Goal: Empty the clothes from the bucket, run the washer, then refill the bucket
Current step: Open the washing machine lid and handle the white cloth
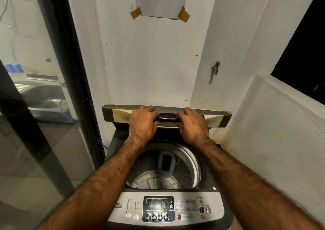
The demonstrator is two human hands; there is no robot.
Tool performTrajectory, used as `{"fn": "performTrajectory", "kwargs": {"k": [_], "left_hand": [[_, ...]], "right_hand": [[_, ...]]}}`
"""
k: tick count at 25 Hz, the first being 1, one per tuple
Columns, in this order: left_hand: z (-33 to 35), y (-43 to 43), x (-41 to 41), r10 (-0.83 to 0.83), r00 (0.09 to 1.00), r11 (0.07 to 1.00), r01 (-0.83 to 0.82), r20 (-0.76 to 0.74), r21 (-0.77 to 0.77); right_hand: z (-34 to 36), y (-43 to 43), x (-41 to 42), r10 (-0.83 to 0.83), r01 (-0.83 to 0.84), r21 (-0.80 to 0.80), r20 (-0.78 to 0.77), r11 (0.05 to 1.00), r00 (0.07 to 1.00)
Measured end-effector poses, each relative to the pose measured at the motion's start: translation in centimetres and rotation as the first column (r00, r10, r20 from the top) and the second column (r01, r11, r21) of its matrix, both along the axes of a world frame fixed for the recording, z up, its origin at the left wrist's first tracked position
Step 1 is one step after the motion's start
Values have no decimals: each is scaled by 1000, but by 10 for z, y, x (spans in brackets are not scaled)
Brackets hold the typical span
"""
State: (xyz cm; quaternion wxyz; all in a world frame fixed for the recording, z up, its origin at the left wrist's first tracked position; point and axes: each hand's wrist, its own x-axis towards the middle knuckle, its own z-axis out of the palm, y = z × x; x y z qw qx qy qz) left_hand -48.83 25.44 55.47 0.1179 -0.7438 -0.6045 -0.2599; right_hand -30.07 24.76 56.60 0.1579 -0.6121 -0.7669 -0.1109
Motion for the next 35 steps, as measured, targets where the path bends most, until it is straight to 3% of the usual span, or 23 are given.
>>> {"fn": "performTrajectory", "kwargs": {"k": [10,14,22,28,32,35], "left_hand": [[-1,65,1,-1,999,996,-3,44,92],[8,97,0,-18,995,997,10,94,82],[28,145,0,-4,991,1000,7,134,-25],[35,152,-3,-17,990,995,31,139,-100],[19,135,-1,-93,966,995,81,242,57],[-10,112,14,-94,985,987,73,146,143]], "right_hand": [[2,61,6,23,-23,-4,-59,1000,998],[6,87,5,22,-23,-38,-3,999,1000],[24,120,0,-62,68,-53,107,996,992],[29,121,-2,-74,85,-123,98,989,992],[12,99,2,-86,89,-87,31,992,996],[-6,82,9,-97,99,-67,23,993,995]]}}
